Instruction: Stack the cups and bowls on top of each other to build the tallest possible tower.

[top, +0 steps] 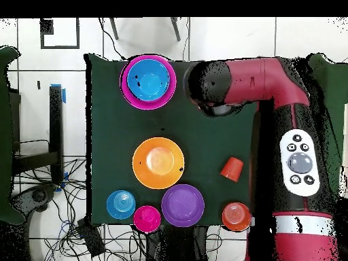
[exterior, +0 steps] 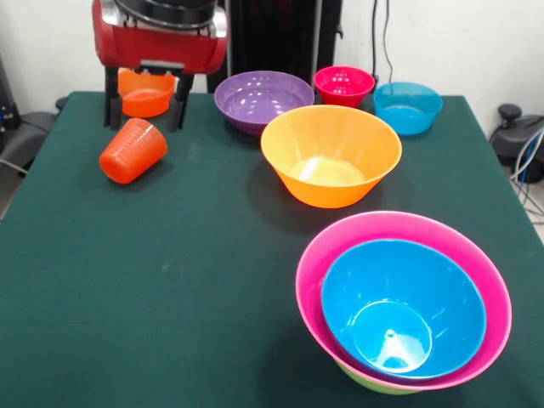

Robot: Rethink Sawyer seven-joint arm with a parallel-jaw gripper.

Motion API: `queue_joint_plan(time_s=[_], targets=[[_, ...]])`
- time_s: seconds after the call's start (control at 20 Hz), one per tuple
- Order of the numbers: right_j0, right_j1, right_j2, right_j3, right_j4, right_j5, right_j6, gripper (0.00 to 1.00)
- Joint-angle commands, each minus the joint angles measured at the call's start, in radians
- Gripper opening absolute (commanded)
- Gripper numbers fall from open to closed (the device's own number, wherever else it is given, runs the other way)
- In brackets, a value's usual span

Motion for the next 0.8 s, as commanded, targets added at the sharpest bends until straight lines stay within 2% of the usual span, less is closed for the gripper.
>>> queue_joint_plan(time_s=[0.05, 0.35, 0.5, 0.65, 0.75, 0.8], targets=[[0.041, 0.115, -0.06, 0.06, -0.039, -0.053, 0.13, 1.0], [0.049, 0.152, -0.08, 0.083, -0.02, -0.098, 0.163, 1.0], [0.067, 0.179, -0.104, 0.086, -0.028, -0.149, 0.212, 1.0], [0.087, 0.176, -0.126, 0.11, -0.014, -0.154, 0.235, 1.0], [0.094, 0.156, -0.131, 0.142, 0.009, -0.15, 0.225, 1.0], [0.094, 0.127, -0.137, 0.187, 0.023, -0.153, 0.221, 1.0]])
